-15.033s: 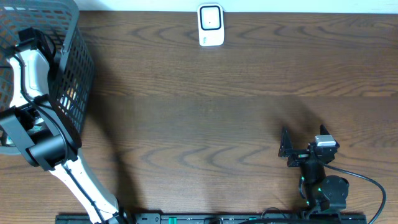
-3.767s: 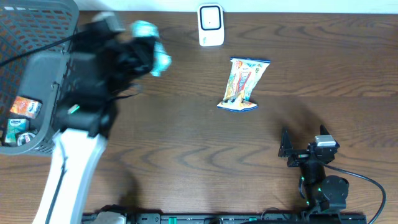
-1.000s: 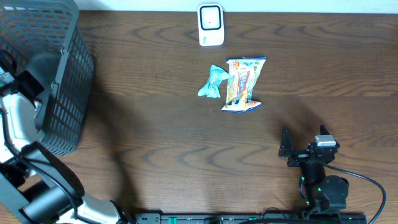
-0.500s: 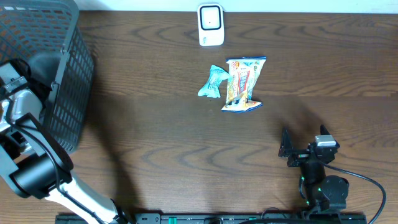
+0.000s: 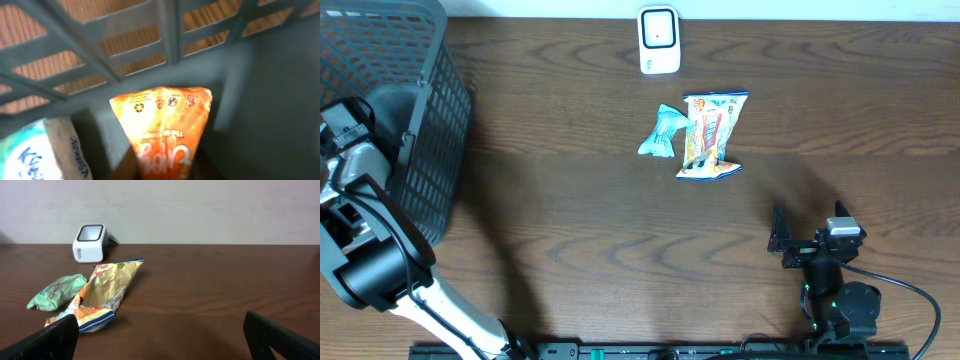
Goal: Scan the item barcode
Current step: 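Move the left gripper back into the basket and grasp the orange box, then carry the orange box to the scanner and release it on the table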
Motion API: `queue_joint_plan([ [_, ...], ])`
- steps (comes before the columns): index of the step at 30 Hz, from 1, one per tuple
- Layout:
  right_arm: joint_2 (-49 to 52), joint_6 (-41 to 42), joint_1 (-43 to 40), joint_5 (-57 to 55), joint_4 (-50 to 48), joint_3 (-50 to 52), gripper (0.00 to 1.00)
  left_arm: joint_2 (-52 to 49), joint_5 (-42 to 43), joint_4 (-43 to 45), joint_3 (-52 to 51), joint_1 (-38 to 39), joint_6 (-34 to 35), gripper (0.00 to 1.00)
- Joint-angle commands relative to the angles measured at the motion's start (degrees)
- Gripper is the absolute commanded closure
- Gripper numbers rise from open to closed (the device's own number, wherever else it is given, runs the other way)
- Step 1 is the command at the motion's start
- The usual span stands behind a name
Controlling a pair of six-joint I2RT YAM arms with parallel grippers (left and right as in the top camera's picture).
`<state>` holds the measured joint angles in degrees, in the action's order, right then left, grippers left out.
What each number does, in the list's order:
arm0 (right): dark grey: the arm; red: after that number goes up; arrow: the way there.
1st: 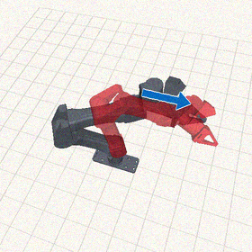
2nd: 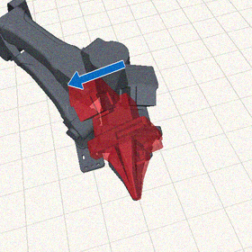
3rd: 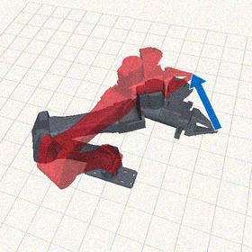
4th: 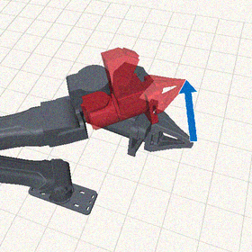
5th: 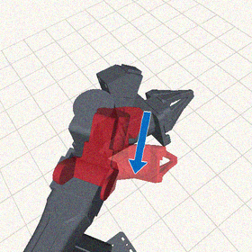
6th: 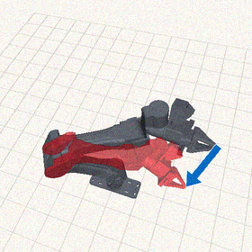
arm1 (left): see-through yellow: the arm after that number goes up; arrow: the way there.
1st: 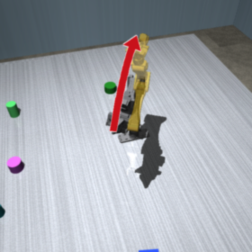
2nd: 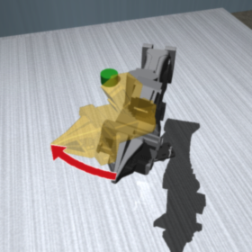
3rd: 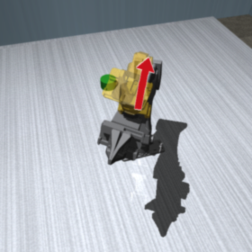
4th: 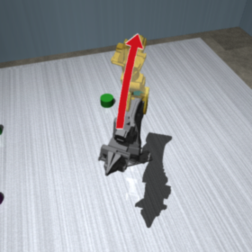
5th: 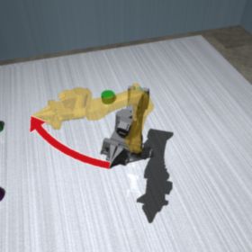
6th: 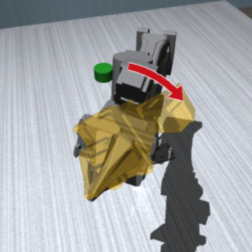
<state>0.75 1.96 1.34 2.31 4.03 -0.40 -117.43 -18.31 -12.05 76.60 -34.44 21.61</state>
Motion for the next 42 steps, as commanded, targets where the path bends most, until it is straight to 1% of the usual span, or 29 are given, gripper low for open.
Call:
queue_joint_plan([
  [1, 0.0, 0.6, -0.3, -0.4, 0.3, 0.0, 0.01, 1.4, -0.3, -1.7, 0.4, -0.2, 0.1, 0.92],
  [5, 0.0, 0.6, -0.3, -0.4, 0.3, 0.0, 0.01, 7.2, -0.2, -2.5, 0.4, -0.1, 0.2, 0.93],
  [9, 0.0, 0.6, -0.3, -0.4, 0.3, 0.0, 0.01, 15.9, 0.1, -2.4, 0.4, 0.2, 0.2, 0.92],
  [10, 0.0, 0.6, -0.3, -0.4, 0.3, 0.0, 0.01, 18.6, 1.4, -2.4, 0.4, 0.2, 0.2, 0.93],
  [11, 0.0, 0.6, -0.3, -0.4, 0.3, 0.0, 0.01, 23.4, 6.3, -2.4, 0.4, 0.2, 0.2, 0.92],
  [14, 0.0, 0.6, -0.3, -0.4, 0.3, 0.0, 0.01, 30.7, 18.3, -1.9, 0.4, 0.2, 0.3, 0.93],
  [16, 0.0, 0.6, -0.3, -0.4, 0.3, 0.0, 0.01, 35.1, 27.4, -1.8, 0.4, 0.4, 4.1, 0.93],
  [19, 0.0, 0.6, -0.3, -0.4, 0.3, 0.0, 0.01, 40.5, 39.1, -1.8, 0.4, 2.3, 11.9, 0.93],
  [20, 0.0, 0.6, -0.3, -0.4, 0.3, 0.0, 0.01, 41.7, 41.5, -1.8, 0.4, 3.5, 13.0, 0.93],
  [22, 0.0, 0.6, -0.3, -0.4, 0.3, 0.0, 0.01, 43.5, 44.2, -1.8, 0.4, 7.6, 13.2, 0.92],
  [25, 0.0, 0.6, -0.3, -0.4, 0.3, 0.0, 0.01, 43.8, 44.3, -1.9, 0.4, 15.5, 9.9, 0.92],
  [29, 0.0, 0.6, -0.3, -0.4, 0.3, 0.0, 0.01, 42.3, 44.2, -4.4, 0.4, 27.8, -0.4, 0.92],
  [32, 0.0, 0.6, -0.3, -0.4, 0.3, 0.0, 0.01, 39.9, 44.2, -5.7, 0.4, 35.6, -6.2, 0.93],
  [35, 0.0, 0.6, -0.3, -0.4, 0.3, 0.0, 0.01, 36.2, 44.2, -6.1, 0.4, 41.4, -8.3, 0.93],
  [41, 0.0, 0.6, -0.3, -0.4, 0.3, 0.0, 0.01, 26.5, 44.2, -5.4, 0.4, 48.3, -8.2, 0.93],
  [42, 0.0, 0.6, -0.3, -0.4, 0.3, 0.0, 0.01, 23.0, 44.2, -5.0, 0.4, 50.1, -8.1, 0.92],
])
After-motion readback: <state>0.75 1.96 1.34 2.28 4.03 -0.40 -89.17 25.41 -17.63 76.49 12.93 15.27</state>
